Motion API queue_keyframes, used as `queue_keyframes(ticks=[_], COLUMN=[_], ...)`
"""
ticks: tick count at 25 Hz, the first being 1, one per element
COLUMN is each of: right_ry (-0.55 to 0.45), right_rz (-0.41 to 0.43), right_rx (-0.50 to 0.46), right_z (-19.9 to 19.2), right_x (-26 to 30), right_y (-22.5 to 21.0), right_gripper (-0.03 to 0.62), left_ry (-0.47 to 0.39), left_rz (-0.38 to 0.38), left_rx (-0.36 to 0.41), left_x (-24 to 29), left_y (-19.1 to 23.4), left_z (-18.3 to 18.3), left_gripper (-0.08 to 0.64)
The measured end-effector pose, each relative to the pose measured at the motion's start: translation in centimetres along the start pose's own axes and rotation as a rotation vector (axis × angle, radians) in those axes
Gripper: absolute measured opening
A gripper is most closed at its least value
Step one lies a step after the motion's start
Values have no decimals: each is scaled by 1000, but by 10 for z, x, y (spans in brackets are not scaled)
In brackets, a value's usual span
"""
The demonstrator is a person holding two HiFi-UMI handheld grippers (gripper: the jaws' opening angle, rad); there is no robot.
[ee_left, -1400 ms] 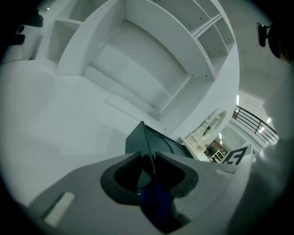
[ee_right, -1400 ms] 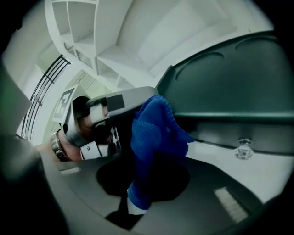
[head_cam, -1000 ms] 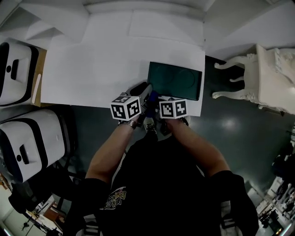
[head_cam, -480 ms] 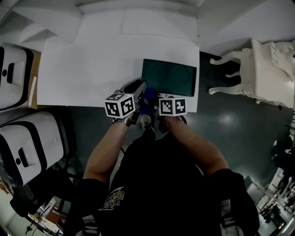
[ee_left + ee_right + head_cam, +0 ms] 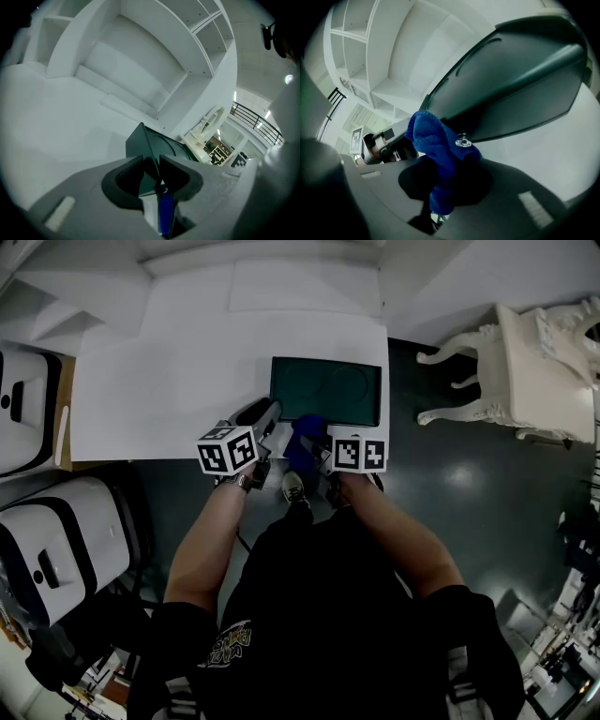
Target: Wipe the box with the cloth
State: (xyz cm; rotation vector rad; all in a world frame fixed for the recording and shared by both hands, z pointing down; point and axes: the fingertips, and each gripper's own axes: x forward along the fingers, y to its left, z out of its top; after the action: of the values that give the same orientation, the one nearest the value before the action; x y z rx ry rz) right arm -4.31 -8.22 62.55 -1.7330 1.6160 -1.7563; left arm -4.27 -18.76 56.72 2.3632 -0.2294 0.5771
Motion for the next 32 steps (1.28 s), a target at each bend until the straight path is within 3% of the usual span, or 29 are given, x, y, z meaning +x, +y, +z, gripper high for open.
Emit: queue_keyframes(ticks=[16,32], right_ry=[-31,-120], right_rz=[10,-50], right_rx=[7,75], right_z=[-1,26], right_x=[-36,-96], right_y=[-19,-77], right_gripper=[90,89], left_ry=[-9,-5], left_rz=[14,34], left_rx=[6,18], left_x=[0,0], left_y=[0,0], left_z=[0,-1], left_gripper=[109,109])
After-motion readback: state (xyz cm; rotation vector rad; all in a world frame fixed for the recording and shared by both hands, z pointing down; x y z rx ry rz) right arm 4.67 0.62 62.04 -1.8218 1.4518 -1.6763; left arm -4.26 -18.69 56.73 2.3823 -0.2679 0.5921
